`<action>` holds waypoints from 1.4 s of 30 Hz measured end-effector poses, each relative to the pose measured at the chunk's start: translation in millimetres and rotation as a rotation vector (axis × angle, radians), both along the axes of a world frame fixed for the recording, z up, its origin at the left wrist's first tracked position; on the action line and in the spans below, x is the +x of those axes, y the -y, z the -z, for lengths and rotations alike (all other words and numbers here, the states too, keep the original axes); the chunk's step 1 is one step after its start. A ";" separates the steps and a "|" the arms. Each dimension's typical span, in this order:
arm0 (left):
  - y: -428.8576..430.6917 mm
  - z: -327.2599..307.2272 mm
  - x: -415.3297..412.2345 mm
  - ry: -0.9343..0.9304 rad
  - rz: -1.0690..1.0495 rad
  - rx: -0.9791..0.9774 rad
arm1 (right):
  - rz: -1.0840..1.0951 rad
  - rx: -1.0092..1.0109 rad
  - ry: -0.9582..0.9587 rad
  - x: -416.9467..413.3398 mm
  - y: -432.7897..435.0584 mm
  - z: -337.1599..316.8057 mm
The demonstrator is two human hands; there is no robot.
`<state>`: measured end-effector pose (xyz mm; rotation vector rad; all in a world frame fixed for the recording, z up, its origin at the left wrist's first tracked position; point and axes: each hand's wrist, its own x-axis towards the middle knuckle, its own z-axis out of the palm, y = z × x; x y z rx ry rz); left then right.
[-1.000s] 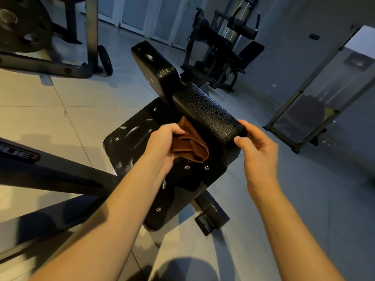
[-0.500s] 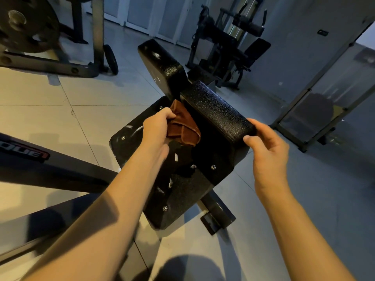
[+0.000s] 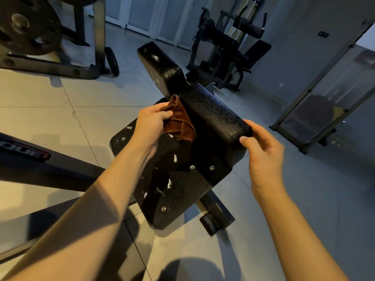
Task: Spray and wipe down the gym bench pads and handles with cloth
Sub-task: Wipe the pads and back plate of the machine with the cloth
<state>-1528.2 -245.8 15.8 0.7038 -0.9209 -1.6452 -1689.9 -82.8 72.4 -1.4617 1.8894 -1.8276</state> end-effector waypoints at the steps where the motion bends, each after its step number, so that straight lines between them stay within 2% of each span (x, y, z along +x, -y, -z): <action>1: -2.4 -1.7 3.5 -0.004 0.030 -0.026 | 0.014 -0.007 0.000 0.6 1.0 0.3; 4: -11.1 -4.3 13.4 -0.071 0.142 -0.068 | 0.046 -0.026 0.001 4.8 4.1 1.3; 8: -18.1 -4.6 32.0 -0.137 0.394 -0.124 | 0.074 0.025 -0.085 11.2 5.9 0.4; 10: -16.6 -1.9 41.4 -0.118 0.502 -0.147 | 0.151 0.024 -0.211 17.4 -0.1 -4.8; 12: -14.9 -0.3 47.5 -0.047 0.593 -0.203 | 0.229 -0.072 -0.417 27.4 -8.3 -10.1; 14: -15.7 -1.5 52.4 0.023 0.699 -0.258 | 0.156 -0.136 -0.559 43.5 -15.5 -10.8; 17: -23.5 -8.4 57.6 0.055 0.840 -0.301 | 0.014 0.016 -0.587 64.7 -25.5 -1.4; 19: -28.6 -11.1 59.8 0.058 0.887 -0.331 | -0.053 0.207 -0.453 67.8 -29.9 4.4; 22: -32.9 -7.0 57.6 0.065 0.874 -0.341 | -0.233 0.367 -0.055 64.9 -32.4 4.8; 28: -36.2 6.4 39.1 0.189 0.744 -0.253 | -0.155 0.403 0.037 57.8 -25.9 17.2; 32: -40.1 14.6 30.6 0.311 0.746 -0.218 | 0.032 0.449 -0.202 55.9 -21.5 39.9; 36: -37.3 20.1 26.7 0.422 0.709 -0.237 | 0.102 0.419 -0.274 57.3 -20.7 58.9; 38: -36.6 25.4 22.9 0.447 0.690 -0.139 | 0.147 0.382 -0.413 54.0 -21.2 60.0; 41: -42.8 32.9 16.7 0.569 0.590 0.140 | 0.194 0.331 -0.638 51.1 -23.5 59.9; 42: -46.1 33.7 15.5 0.546 0.593 0.234 | 0.200 0.307 -0.700 52.0 -24.0 60.6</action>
